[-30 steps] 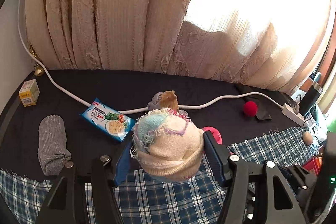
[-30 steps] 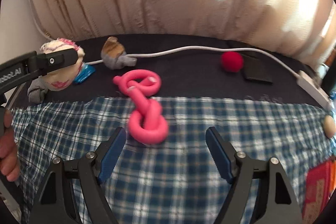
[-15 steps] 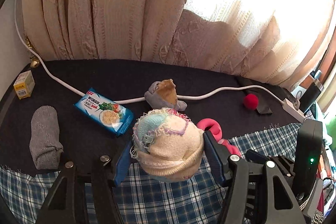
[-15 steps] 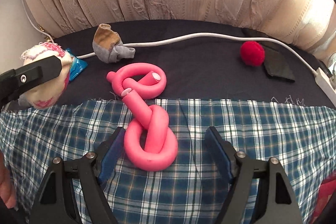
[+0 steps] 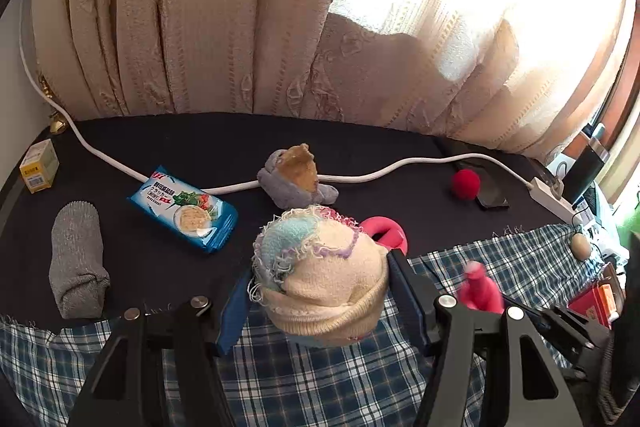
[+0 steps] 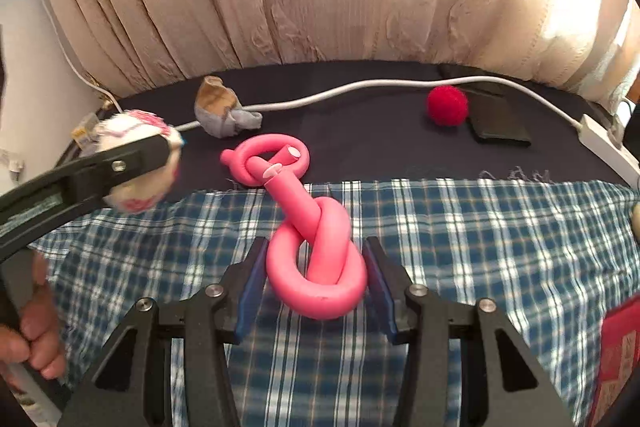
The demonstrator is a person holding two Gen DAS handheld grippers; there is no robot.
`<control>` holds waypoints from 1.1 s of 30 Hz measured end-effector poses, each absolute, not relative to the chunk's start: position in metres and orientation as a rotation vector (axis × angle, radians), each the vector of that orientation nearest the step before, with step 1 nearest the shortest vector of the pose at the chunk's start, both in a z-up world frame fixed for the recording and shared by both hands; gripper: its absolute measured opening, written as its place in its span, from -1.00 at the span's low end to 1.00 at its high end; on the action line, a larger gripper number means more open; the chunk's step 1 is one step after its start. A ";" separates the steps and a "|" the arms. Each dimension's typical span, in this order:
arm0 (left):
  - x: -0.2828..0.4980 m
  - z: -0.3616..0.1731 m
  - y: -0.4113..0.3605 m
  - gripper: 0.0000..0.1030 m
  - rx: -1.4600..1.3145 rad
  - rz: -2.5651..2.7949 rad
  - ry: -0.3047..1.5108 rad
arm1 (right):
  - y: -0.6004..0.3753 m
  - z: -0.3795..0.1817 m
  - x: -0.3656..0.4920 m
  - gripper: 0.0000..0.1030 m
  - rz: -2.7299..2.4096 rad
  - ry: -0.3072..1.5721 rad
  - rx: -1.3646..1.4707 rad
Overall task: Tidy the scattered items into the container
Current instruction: 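Grasp the cream knit hat with the left tool while the right tool grasps the pink rope toy, then carry the pink rope toy into the tray and open the right tool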
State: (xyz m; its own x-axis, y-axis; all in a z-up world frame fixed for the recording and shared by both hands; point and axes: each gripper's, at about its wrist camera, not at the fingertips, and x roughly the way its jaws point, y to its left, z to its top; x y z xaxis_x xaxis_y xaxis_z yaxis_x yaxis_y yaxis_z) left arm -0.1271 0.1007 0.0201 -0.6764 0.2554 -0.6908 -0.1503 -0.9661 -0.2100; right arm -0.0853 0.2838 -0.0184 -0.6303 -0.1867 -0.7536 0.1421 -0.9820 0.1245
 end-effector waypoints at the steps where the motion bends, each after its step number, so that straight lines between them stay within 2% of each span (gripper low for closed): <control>1: -0.126 0.021 0.102 0.27 -1.132 2.680 -0.197 | 0.287 -0.014 -0.078 0.00 -2.691 -0.093 1.231; 9: -0.117 0.026 0.114 0.27 -1.108 2.650 -0.165 | 0.334 0.021 -0.015 0.00 -2.840 -0.182 1.122; 17: -0.102 0.034 0.130 0.27 -1.070 2.617 -0.109 | 0.427 0.047 0.042 0.00 -3.102 -0.285 1.149; 23: -0.092 0.034 0.145 0.27 -1.076 2.562 -0.077 | 0.506 0.050 0.077 0.00 -3.243 -0.472 1.218; 33: -0.068 0.050 0.168 0.27 -1.053 2.514 -0.044 | 0.570 0.033 0.073 0.01 -3.249 -0.593 1.353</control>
State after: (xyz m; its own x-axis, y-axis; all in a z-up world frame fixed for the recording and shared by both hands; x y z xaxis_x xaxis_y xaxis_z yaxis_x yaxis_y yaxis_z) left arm -0.0680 0.1677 0.0496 -0.6293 0.3841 -0.6756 -0.3601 -0.9145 -0.1845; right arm 0.0733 0.5698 0.0329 -0.6354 0.2573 -0.7281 -0.4980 -0.8571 0.1317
